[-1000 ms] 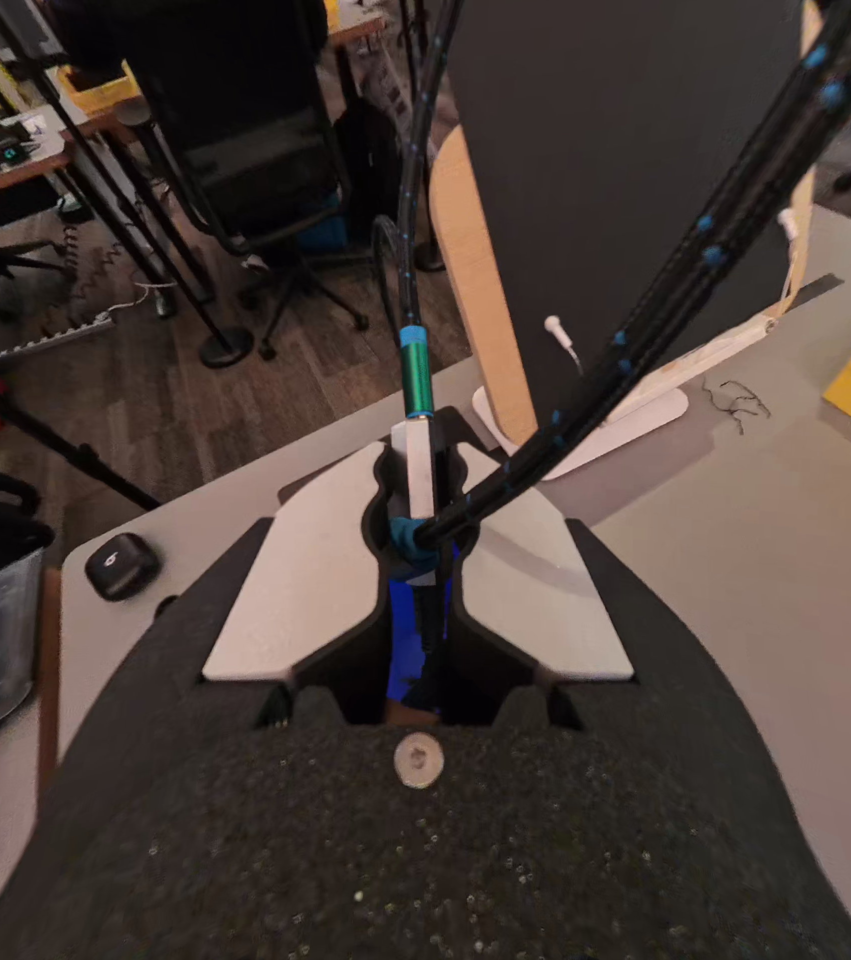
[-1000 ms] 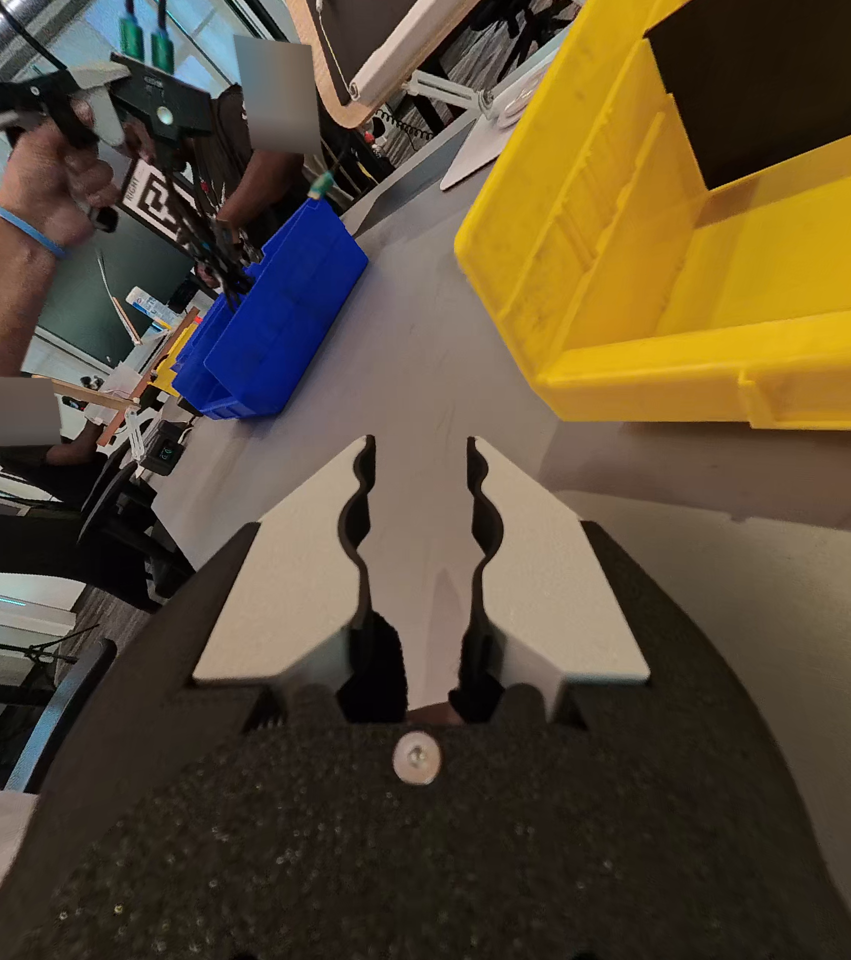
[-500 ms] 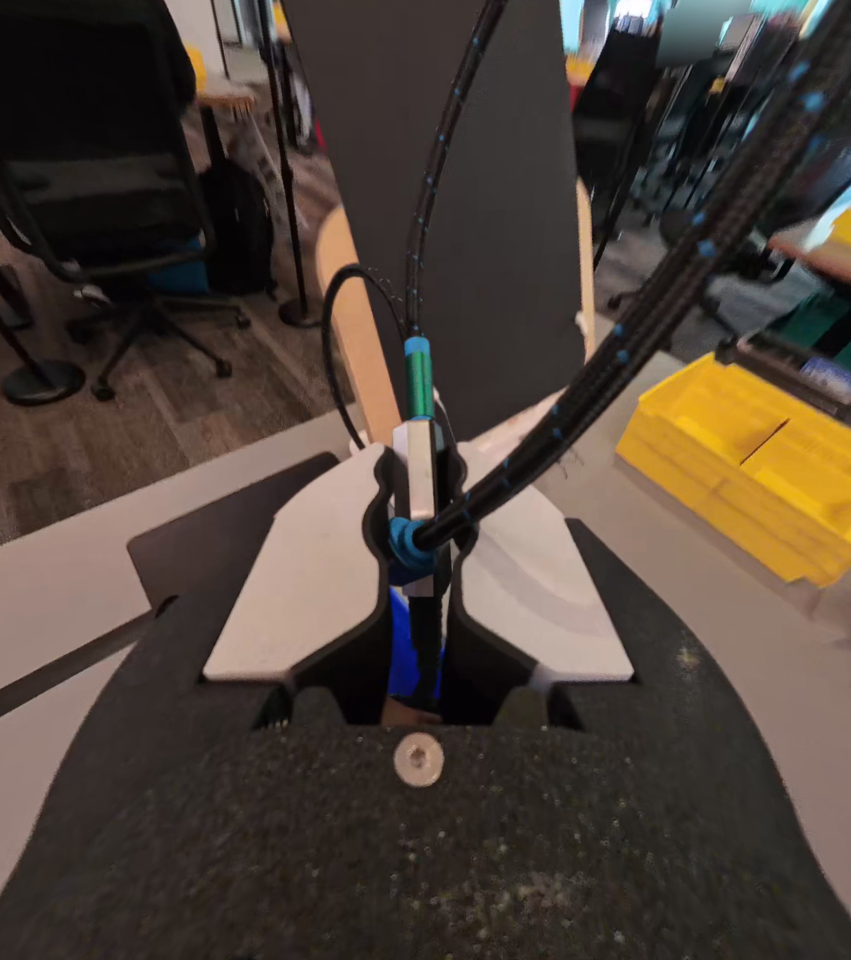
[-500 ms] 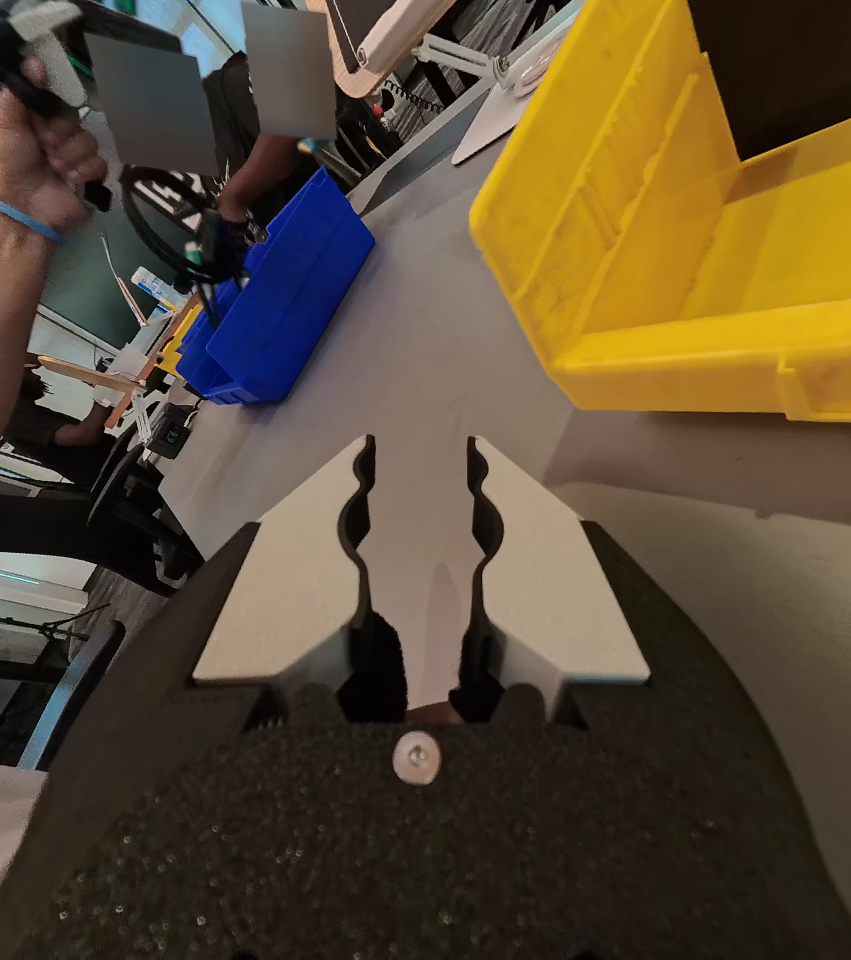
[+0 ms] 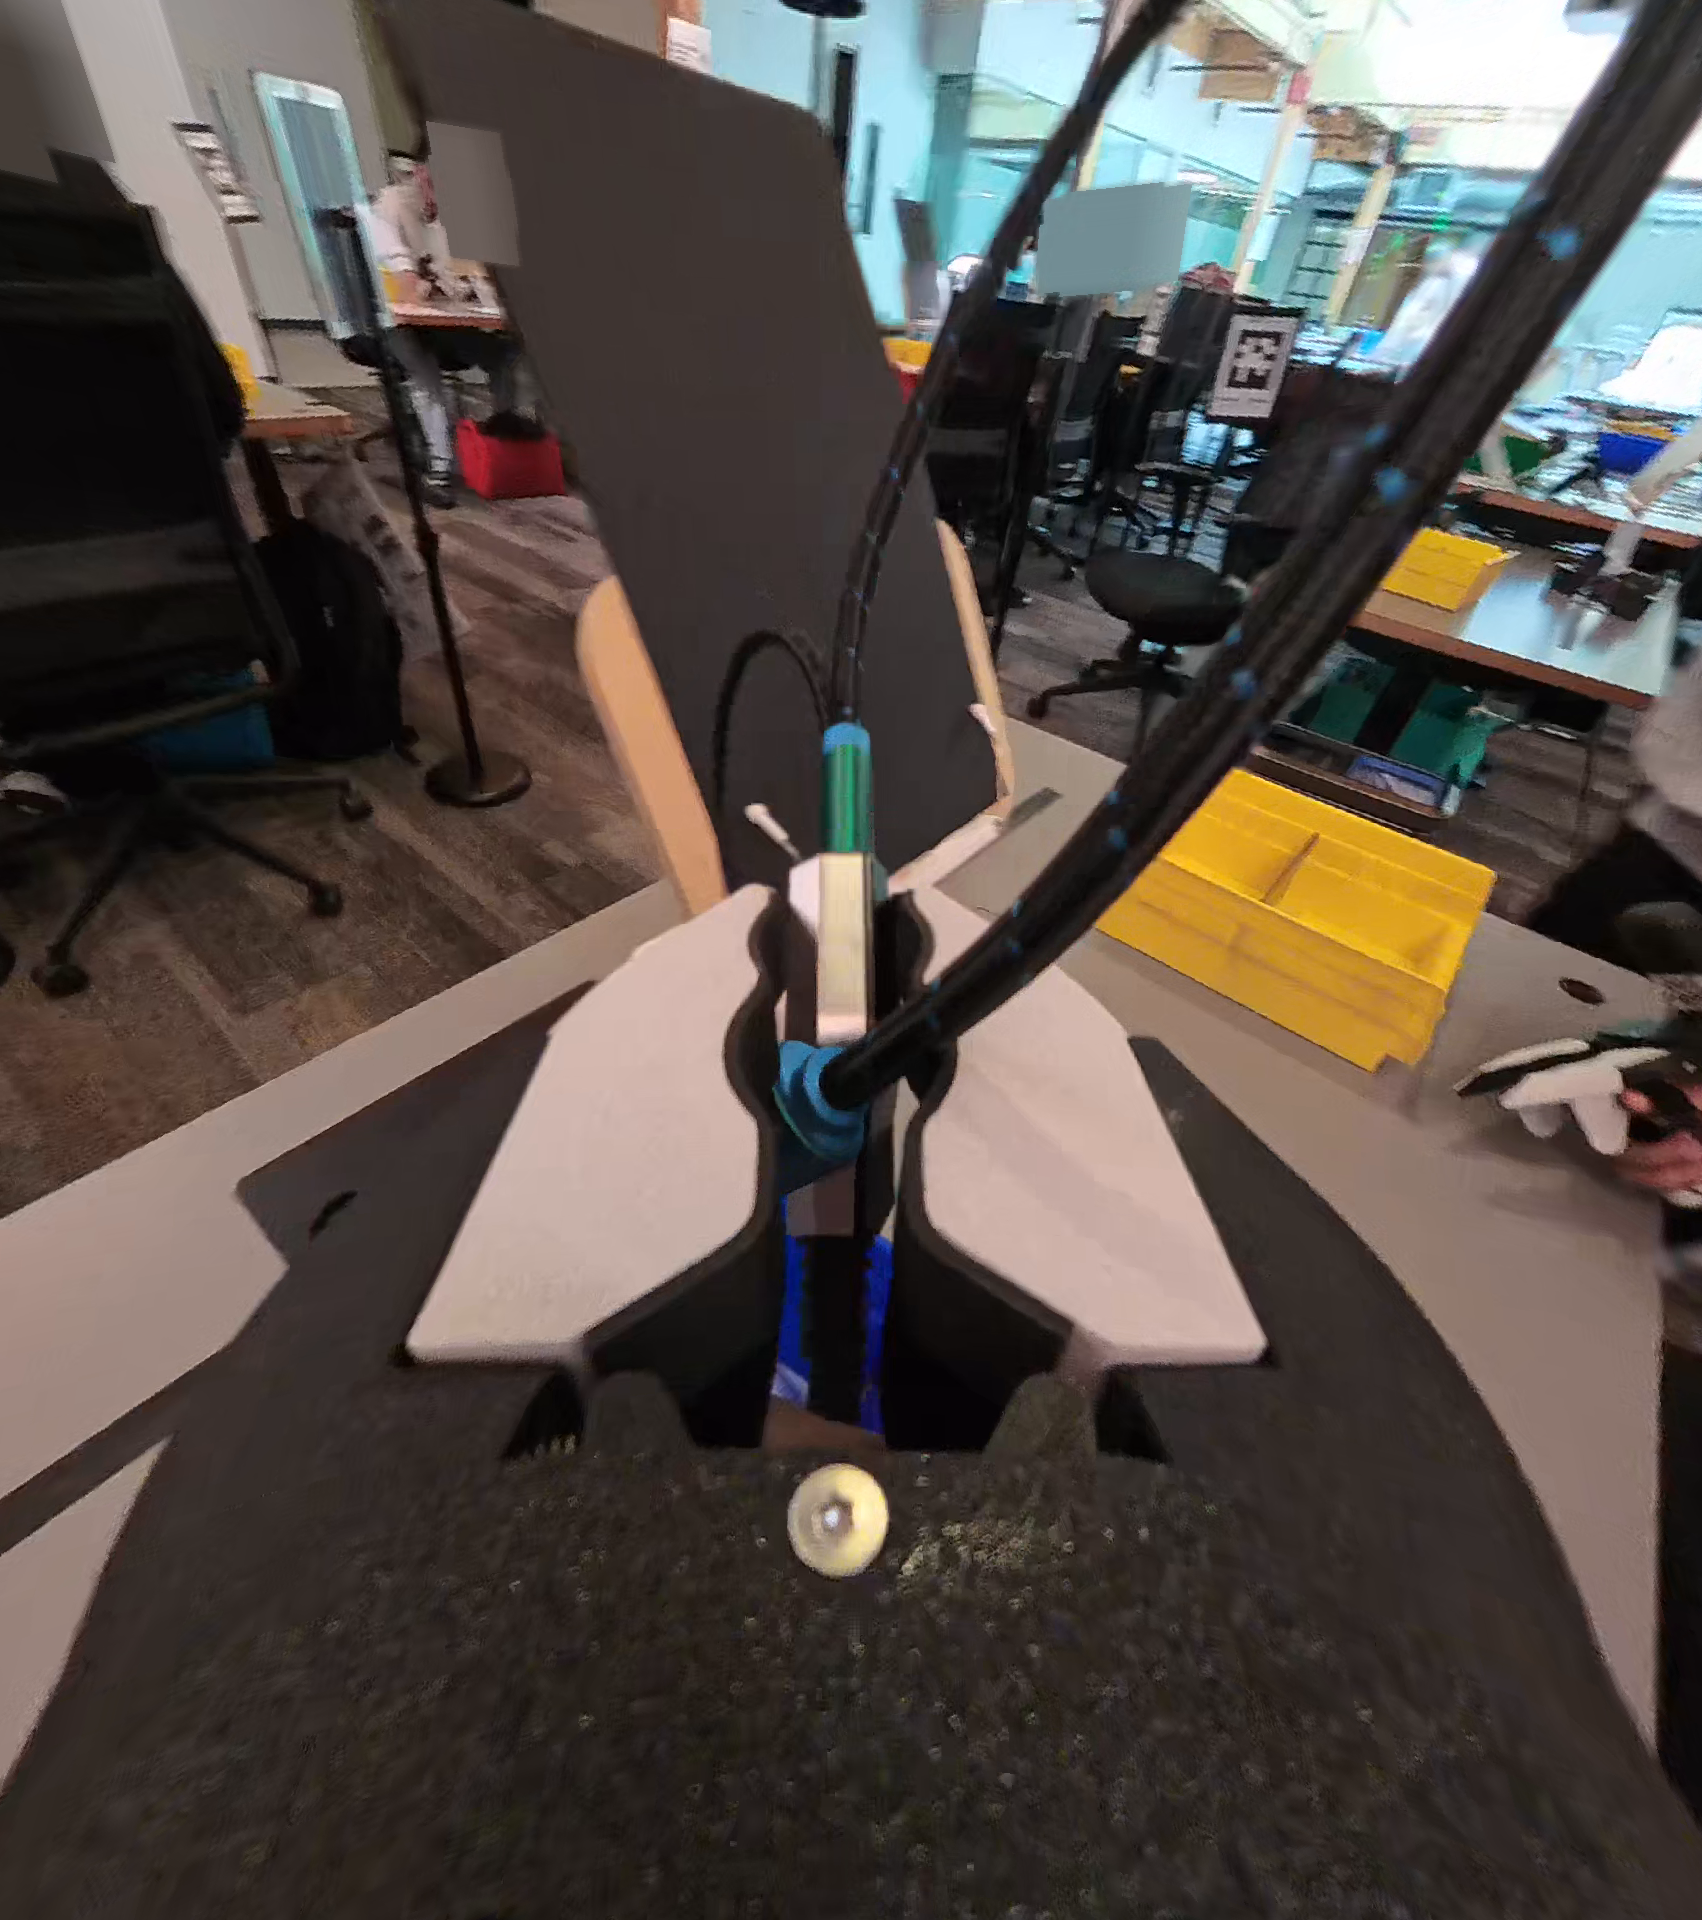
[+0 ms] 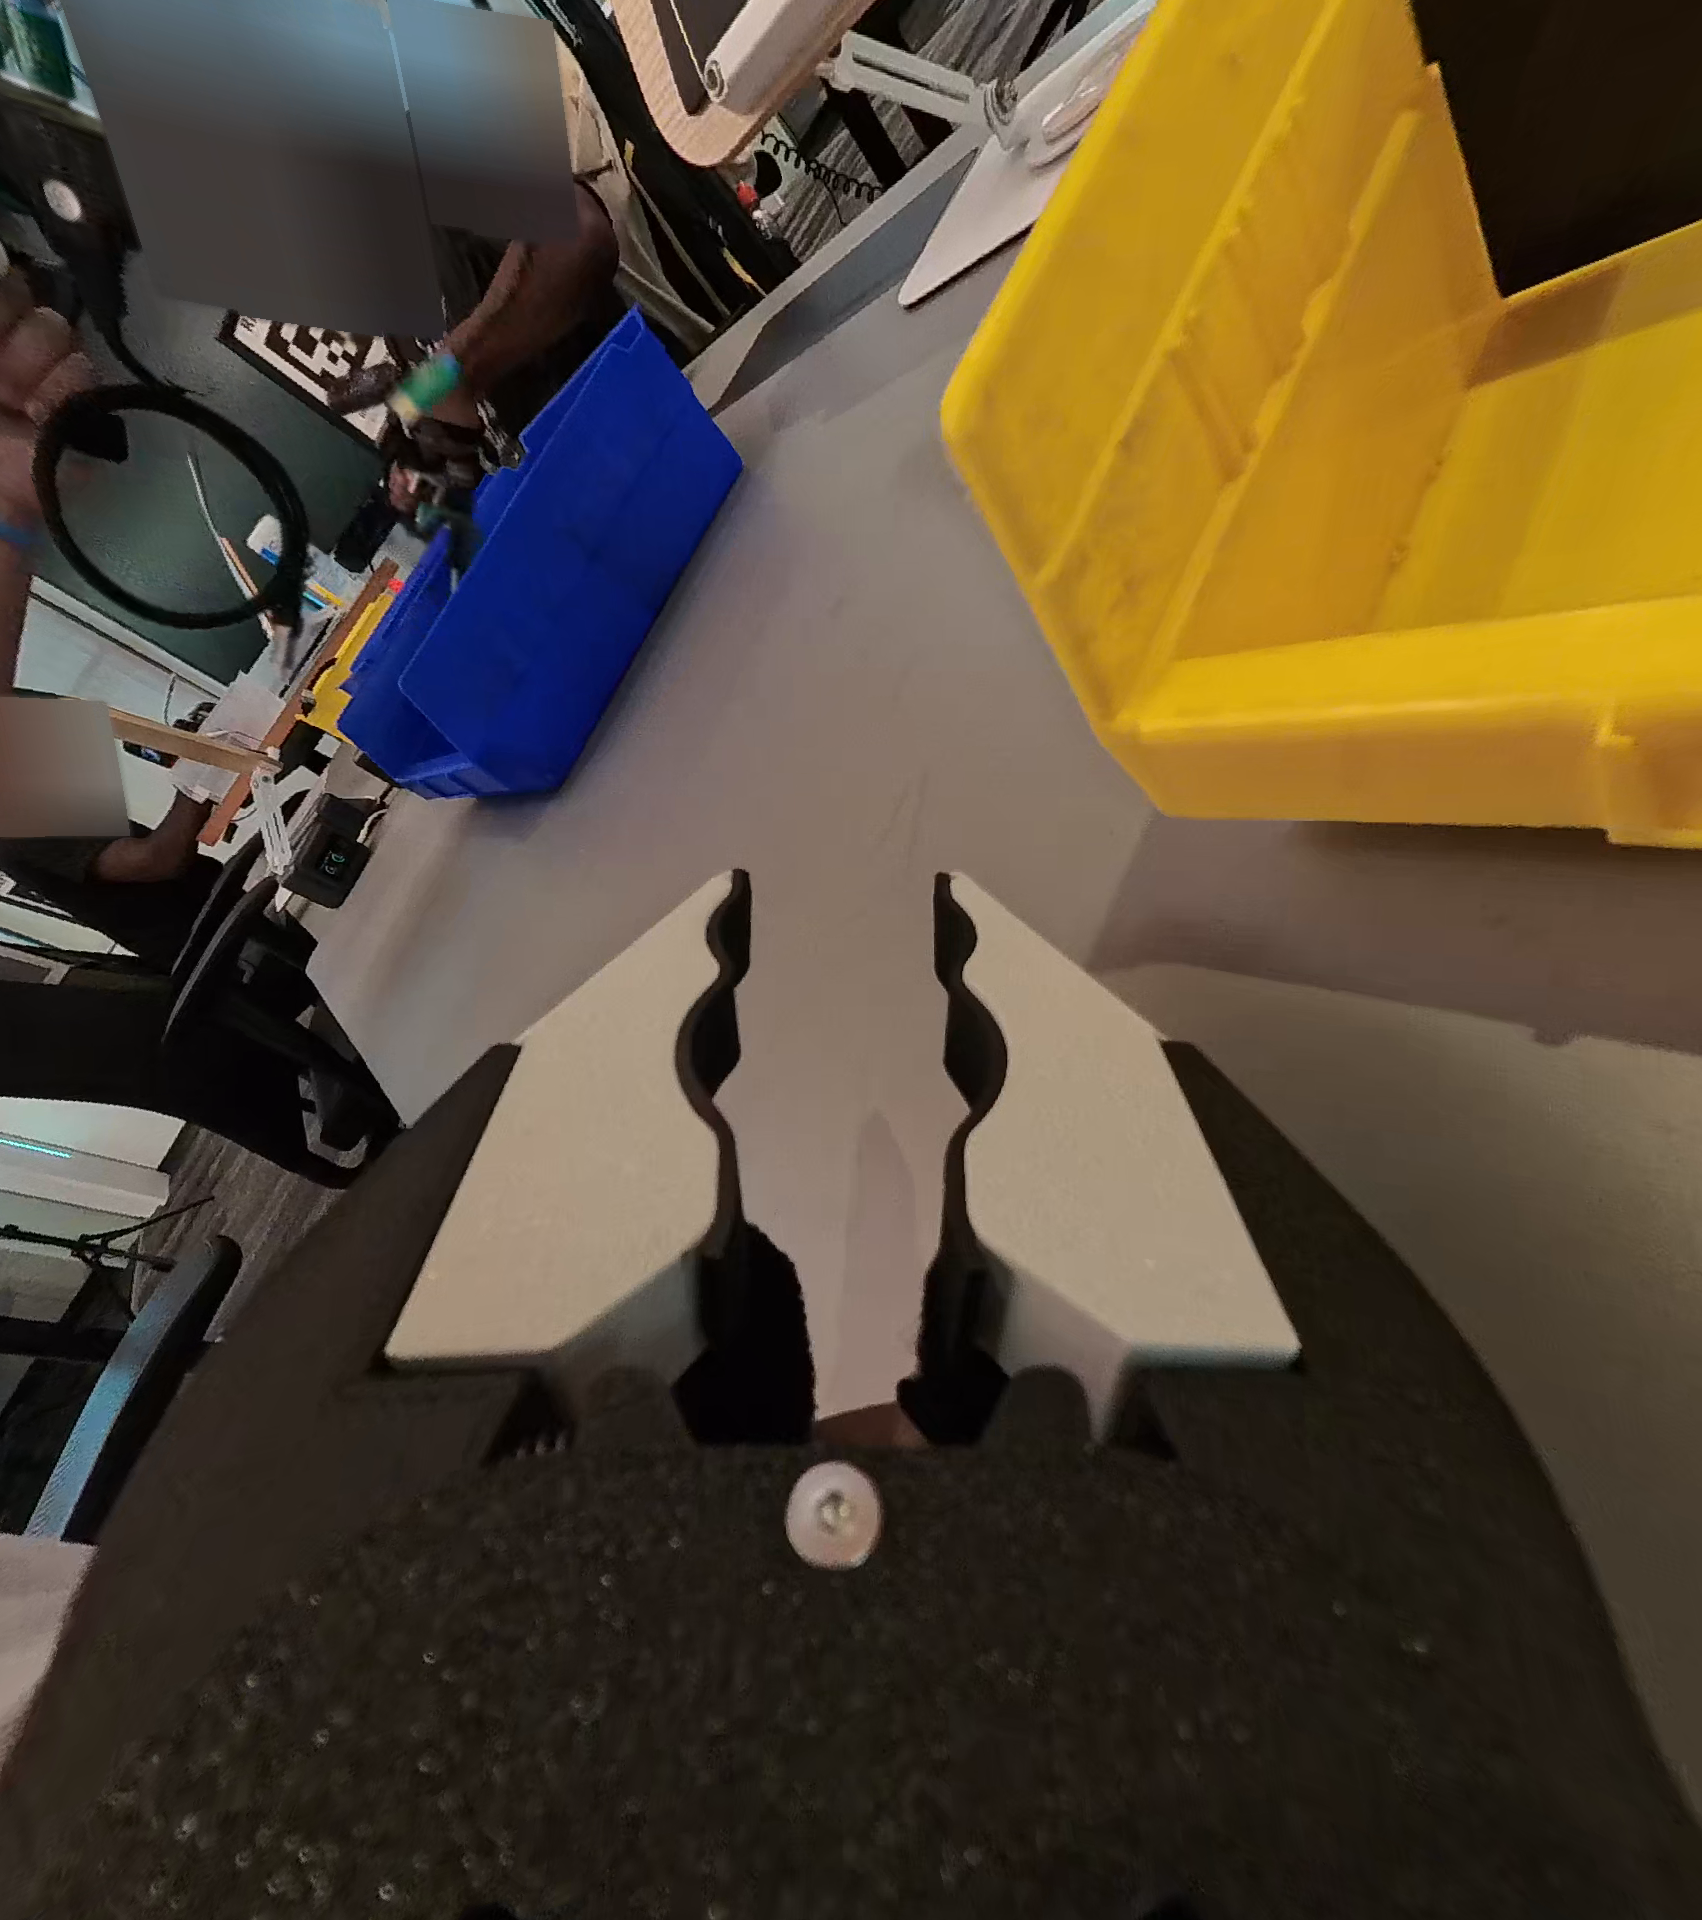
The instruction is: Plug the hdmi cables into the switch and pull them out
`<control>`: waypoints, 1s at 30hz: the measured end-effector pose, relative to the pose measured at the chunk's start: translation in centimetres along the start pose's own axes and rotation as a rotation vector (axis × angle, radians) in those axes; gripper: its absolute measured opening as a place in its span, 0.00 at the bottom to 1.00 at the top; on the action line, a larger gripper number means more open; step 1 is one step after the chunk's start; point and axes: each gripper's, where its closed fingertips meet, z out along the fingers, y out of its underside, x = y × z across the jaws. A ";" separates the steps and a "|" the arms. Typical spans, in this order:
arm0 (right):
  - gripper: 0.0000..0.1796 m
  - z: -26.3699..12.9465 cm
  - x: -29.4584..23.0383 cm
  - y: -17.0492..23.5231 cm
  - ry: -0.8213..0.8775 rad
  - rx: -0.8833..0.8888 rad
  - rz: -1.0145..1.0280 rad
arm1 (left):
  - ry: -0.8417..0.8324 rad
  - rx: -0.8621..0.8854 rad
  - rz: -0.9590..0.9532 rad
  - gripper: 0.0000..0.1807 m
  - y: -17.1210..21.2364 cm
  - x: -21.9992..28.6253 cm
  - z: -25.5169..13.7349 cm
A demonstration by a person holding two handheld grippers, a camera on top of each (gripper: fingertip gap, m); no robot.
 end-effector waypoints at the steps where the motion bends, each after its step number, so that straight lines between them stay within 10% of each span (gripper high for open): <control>1: 0.19 0.0 0.1 0.0 0.002 0.000 -0.001 | 0.036 -0.016 0.011 0.10 0.1 0.8 0.4; 8: 0.21 -0.4 -1.6 -1.3 -0.020 0.055 -0.133 | 0.331 -0.293 0.110 0.11 2.2 8.6 4.0; 19: 0.25 5.3 -22.5 -7.3 -0.496 0.138 -0.620 | 0.814 -0.348 0.190 0.11 3.5 25.4 10.7; 30: 0.12 7.8 -20.2 -11.5 -0.414 0.358 -0.552 | 0.936 -0.172 -0.027 0.11 7.4 30.5 16.5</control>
